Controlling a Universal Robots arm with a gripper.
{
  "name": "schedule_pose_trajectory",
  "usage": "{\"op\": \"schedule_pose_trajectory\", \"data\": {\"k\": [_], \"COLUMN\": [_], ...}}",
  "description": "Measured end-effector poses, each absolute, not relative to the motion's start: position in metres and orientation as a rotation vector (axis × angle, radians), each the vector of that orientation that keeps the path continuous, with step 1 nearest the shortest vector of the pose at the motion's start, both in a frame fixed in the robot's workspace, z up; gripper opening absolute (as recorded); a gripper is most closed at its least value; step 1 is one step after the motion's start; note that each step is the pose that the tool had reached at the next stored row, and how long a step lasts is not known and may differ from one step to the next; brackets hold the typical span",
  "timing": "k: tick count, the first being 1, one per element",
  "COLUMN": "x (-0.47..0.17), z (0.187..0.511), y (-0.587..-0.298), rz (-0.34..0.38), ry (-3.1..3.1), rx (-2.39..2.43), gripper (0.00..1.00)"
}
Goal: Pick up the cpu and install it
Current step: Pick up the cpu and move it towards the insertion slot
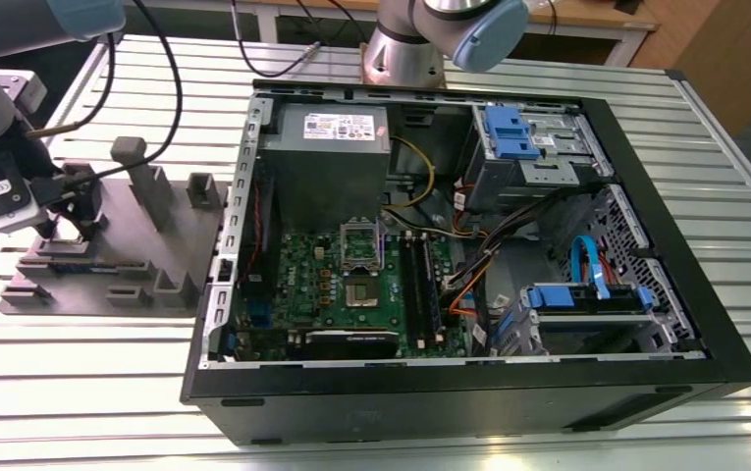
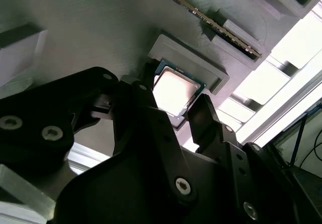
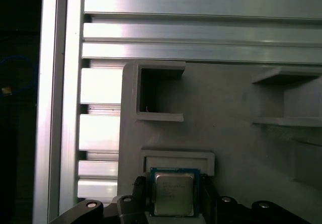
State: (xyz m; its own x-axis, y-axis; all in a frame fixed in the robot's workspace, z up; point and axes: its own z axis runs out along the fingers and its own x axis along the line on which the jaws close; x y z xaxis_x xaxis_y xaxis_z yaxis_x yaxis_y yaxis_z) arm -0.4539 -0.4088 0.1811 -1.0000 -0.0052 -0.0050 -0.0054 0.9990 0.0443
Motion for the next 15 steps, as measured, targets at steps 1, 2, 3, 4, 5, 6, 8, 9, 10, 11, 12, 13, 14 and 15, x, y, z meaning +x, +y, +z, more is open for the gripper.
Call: {"op": "schedule_pose_trajectory", "data": {"k": [1,2,3,4,5,6,8,9,10,11,12,13,14,15], "x": [-0.4539,-0.4539,-0.4539,-0.4539,-0.4539,-0.4539,-0.4539,-0.4539,-0.4539,-0.4539,-0.4539,-0.4539,-0.4539,-0.4539], "z": [0.1816,0.1818,0.1819,0.1823,0.1826,0.1826,0.1826,0.1826,0.1826,0.1826,0.1826,0.1825,0.1825,0.1825], "y": [-0.4088,-0.4088,-0.4088,-0.4088,-0.4088,-0.4088,-0.4088,-0.4088,-0.4088,-0.4088,-0.4088,-0.4088,-0.4088,-0.4088], "rz": [0.069,0.069,0.069,0.069,0.069,0.069,0.069,0.069,0.069,0.069,0.069,0.069,0.069,0.069], "ry": [3.136,3.136,3.136,3.136,3.136,3.136,3.136,3.136,3.136,3.136,3.136,3.136,3.136,3.136], "rx": [-0.008,-0.008,-0.008,-0.008,-0.008,-0.008,-0.008,-0.008,-0.008,-0.008,-0.008,-0.008,-0.008,-0.008], "gripper": [0.54,0.54,0.54,0.54,0.54,0.54,0.54,0.54,0.54,0.54,0.54,0.54,0.54,0.54]}}
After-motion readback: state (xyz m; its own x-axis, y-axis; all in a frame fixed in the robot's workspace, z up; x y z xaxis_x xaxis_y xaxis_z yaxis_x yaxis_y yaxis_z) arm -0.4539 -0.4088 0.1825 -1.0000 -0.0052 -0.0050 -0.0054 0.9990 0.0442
